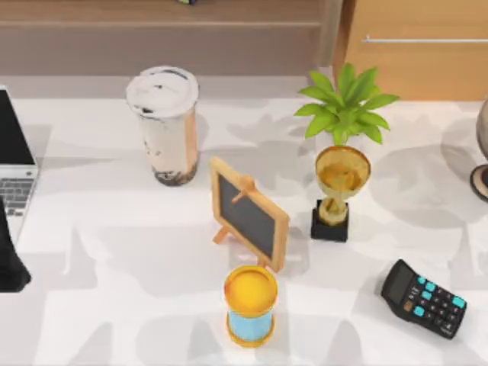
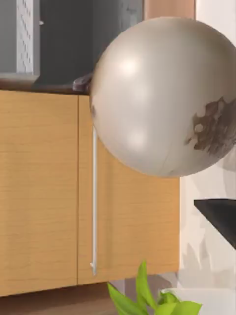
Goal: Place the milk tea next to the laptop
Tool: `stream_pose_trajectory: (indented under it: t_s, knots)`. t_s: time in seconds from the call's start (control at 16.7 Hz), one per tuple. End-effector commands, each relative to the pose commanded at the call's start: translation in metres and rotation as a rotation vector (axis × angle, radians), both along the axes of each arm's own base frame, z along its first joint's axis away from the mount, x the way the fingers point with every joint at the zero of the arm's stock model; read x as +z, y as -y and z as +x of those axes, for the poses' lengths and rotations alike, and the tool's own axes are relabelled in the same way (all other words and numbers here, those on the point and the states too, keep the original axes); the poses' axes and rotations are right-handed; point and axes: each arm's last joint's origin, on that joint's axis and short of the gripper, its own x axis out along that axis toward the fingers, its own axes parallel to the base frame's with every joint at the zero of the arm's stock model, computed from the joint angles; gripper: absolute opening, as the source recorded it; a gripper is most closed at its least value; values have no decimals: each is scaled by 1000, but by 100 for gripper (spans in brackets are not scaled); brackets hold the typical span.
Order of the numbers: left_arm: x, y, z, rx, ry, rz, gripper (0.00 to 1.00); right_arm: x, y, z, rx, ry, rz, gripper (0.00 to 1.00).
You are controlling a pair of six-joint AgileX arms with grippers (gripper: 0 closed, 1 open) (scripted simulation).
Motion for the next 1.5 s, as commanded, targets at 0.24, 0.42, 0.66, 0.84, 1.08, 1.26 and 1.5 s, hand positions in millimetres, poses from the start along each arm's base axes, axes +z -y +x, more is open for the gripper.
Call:
stream_pose_trajectory:
  t_s: [0.24, 0.42, 0.66, 0.84, 1.08, 1.26, 1.5]
  knots:
    - [7, 1, 0, -6, -15, -11, 100, 0, 0, 0, 0, 0, 0, 100]
    - [30, 6, 4, -26, -80, -45, 100, 0, 0, 0, 0, 0, 0, 100]
    - [71, 19, 28, -56, -254, -96, 100, 0, 0, 0, 0, 0, 0, 100]
    - [96, 38, 64, -70, -420, -113, 100, 0, 0, 0, 0, 0, 0, 100]
    - [108, 81, 125, -67, -637, -96, 100, 0, 0, 0, 0, 0, 0, 100]
    - [98, 119, 165, -54, -769, -59, 100, 0, 0, 0, 0, 0, 0, 100]
    - [78, 159, 197, -35, -876, -12, 100, 0, 0, 0, 0, 0, 0, 100]
